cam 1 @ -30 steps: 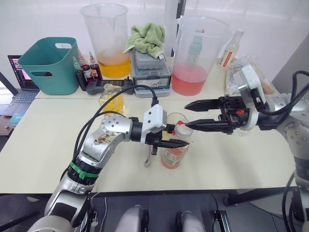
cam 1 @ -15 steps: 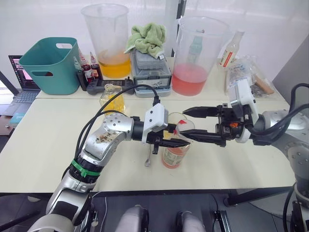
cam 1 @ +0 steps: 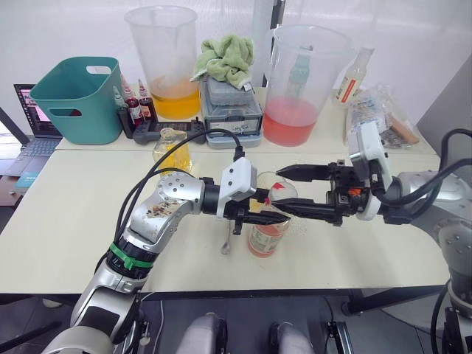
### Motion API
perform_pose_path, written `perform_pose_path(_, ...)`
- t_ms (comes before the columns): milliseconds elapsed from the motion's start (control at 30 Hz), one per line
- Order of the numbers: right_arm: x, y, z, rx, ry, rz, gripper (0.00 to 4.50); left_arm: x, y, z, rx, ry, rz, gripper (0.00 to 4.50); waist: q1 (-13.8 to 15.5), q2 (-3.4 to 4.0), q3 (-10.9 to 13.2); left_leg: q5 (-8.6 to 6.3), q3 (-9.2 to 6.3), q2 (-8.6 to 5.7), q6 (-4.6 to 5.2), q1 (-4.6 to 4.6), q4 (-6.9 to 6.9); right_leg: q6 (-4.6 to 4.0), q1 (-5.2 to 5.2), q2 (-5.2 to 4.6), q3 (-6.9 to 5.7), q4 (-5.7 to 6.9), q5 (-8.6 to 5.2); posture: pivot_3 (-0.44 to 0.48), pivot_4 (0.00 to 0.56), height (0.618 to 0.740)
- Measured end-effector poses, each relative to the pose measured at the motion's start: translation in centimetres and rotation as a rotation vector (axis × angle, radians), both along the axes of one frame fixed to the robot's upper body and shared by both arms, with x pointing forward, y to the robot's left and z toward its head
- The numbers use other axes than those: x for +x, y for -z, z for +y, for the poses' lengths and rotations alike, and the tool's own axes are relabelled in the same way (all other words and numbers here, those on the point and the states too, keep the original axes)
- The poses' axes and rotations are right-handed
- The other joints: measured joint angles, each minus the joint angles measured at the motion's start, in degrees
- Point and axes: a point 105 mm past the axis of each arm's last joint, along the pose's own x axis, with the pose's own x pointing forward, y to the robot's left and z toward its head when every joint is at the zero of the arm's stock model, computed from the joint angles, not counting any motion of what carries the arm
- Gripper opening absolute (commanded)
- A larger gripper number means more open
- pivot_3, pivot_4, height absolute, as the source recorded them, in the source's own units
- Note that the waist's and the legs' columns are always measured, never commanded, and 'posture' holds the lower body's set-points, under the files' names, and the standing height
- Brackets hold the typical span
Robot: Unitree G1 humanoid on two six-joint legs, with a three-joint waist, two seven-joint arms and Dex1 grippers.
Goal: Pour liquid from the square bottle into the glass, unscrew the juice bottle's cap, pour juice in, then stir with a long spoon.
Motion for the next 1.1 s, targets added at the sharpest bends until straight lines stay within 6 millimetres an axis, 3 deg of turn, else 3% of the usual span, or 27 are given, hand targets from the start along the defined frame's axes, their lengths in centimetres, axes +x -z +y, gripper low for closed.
perform_pose_path(267,-0.2,0.1,0.0,-0.006,-0.002,0.004,3.20,0.0,0.0,0.0,0.000,0.000,0.000,1.27,0.01,0.00,0.00,-0.01,-0.01,0.00,0.01,0.00,0.00,0.00,0.01,0.00,-0.01,-0.01,0.00,0.000,0.150,0.740)
perform_pose_path(433,0.3,0.7,-0.2,-0.028,0.034,-0.007,1.74,0.0,0.0,0.0,0.001,0.001,0.000,1.27,0.01,0.00,0.00,0.00,0.00,0.00,0.01,0.00,0.00,0.00,0.01,0.01,-0.01,-0.02,0.00,0.000,0.150,0.740)
perform_pose_path(467,0.3,0.7,-0.2,-0.030,0.035,-0.009,1.67,0.0,0.0,0.0,0.001,0.001,0.000,1.27,0.01,0.00,0.00,0.01,0.00,0.00,0.01,0.00,0.00,0.00,0.02,0.03,-0.01,-0.02,0.00,0.000,0.150,0.740)
perform_pose_path(767,0.1,0.7,-0.4,-0.034,-0.016,-0.013,1.67,-0.2,0.0,-0.1,0.006,0.008,-0.006,1.27,0.02,0.00,0.00,0.01,0.00,0.00,0.03,0.00,0.01,0.00,0.03,0.03,-0.01,-0.04,0.00,0.000,0.150,0.740)
perform_pose_path(967,0.6,0.4,-0.4,-0.105,-0.245,-0.067,1.67,-0.7,0.0,0.0,0.027,0.027,-0.030,1.27,-0.60,0.01,0.00,-0.05,-0.02,0.00,0.39,0.00,-0.01,0.01,0.01,0.13,0.00,-0.08,0.00,0.000,0.150,0.740)
perform_pose_path(1100,1.2,0.0,0.1,-0.175,-0.427,-0.142,1.67,-0.9,-0.1,0.3,0.041,0.030,-0.042,1.27,-1.23,0.01,0.00,0.19,0.00,0.02,0.09,0.00,-0.01,0.01,-0.01,0.17,0.01,-0.05,0.00,0.000,0.150,0.740)
